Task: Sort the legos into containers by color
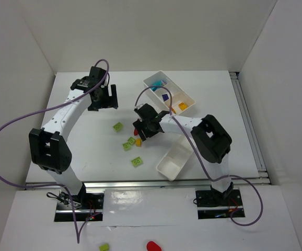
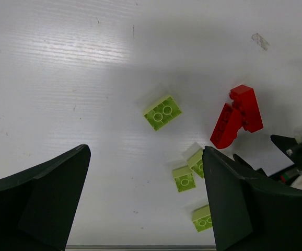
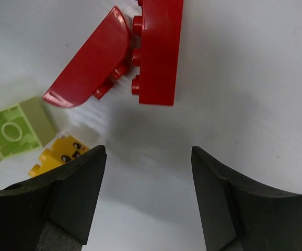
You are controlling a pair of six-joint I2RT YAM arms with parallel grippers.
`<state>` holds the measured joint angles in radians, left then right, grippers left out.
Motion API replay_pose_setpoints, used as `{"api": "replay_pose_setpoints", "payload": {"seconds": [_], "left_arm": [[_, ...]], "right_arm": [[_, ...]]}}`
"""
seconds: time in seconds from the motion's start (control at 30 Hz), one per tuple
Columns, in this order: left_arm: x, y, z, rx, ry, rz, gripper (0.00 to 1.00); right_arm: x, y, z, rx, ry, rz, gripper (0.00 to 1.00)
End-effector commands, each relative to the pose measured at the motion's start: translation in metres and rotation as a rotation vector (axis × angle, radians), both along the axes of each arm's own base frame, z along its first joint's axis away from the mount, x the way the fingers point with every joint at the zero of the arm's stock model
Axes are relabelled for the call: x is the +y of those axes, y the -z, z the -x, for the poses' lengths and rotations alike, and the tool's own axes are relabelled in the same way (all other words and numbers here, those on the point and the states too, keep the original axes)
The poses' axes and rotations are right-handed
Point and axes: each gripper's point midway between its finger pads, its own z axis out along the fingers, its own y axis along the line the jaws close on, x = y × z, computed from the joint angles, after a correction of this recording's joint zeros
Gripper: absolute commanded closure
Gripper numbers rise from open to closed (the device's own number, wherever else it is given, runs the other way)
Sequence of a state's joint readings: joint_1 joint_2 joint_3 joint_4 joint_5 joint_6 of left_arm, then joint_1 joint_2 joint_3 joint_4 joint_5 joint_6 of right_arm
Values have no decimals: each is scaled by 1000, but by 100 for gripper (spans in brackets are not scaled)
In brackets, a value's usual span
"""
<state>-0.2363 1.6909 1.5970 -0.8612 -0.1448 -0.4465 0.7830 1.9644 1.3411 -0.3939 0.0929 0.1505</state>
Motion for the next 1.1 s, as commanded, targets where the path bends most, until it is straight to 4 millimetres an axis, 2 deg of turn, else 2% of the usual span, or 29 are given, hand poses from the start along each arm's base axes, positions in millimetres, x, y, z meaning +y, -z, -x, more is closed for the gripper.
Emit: {"api": "replay_pose_setpoints", "payload": {"seconds": [0.0,0.03,0.1,0.17,0.2,0.3,0.37,0.4,0.43,0.47,0.5,0.57,0.6,0.63,0.67,0.7,0.73,0.77,0.8,0.83,0.87,0.9,0.93,1.0,1.07], "left_arm": [[-1,-15,-5,-46,5,0,3],[-1,-15,-5,-46,5,0,3],[-1,-15,-5,-46,5,0,3],[-1,-15,-5,-46,5,0,3],[-1,-15,-5,-46,5,0,3],[-1,-15,-5,-46,5,0,3],[-1,-15,-5,-46,5,0,3],[-1,-15,-5,-46,5,0,3],[-2,-18,-7,-55,5,2,3],[-2,-18,-7,-55,5,2,3],[-1,-18,-7,-55,13,-3,3],[-1,-18,-7,-55,13,-3,3],[-1,-18,-7,-55,13,-3,3],[-3,-18,-6,-53,18,5,3],[-3,-18,-6,-53,18,5,3],[-5,-18,-6,-51,24,13,3],[-5,-15,-7,-42,24,12,3],[-8,-16,-8,-49,30,23,3],[-8,-16,-8,-49,30,24,3],[-10,-11,-9,-35,36,30,3],[-12,-7,-9,-21,44,40,3],[-13,-8,-11,-30,37,47,3],[-17,-4,-11,-17,37,66,3],[-24,8,-6,15,57,79,3],[-31,10,-8,14,74,91,4]], "right_arm": [[19,-12,-33,-78,23,-68,27],[21,-5,-33,-67,16,-71,28],[29,-11,-47,-100,25,-102,30],[28,-4,-58,-104,44,-90,33],[34,-11,-67,-128,51,-101,37],[33,-12,-85,-145,77,-103,46],[37,-14,-89,-153,77,-111,53],[31,-13,-90,-146,86,-103,57],[33,-17,-93,-158,78,-106,65],[32,-24,-92,-165,78,-112,68],[32,-39,-91,-184,78,-130,70],[24,-48,-85,-194,87,-124,73],[15,-75,-86,-248,112,-135,73],[8,-85,-82,-262,132,-140,73],[-8,-76,-69,-249,144,-103,73],[-24,-108,-67,-322,211,-126,73],[-37,-112,-60,-334,247,-112,73],[-57,-98,-45,-316,279,-67,73],[-74,-101,-41,-324,330,-53,73],[-90,-121,-33,-361,417,-84,73],[-108,-105,-16,-330,449,-44,73],[-123,-105,-10,-330,499,-46,73],[-133,-119,-2,-351,582,-103,73],[-158,-102,20,-310,668,-70,73],[-178,-106,31,-317,811,-111,73]]}}
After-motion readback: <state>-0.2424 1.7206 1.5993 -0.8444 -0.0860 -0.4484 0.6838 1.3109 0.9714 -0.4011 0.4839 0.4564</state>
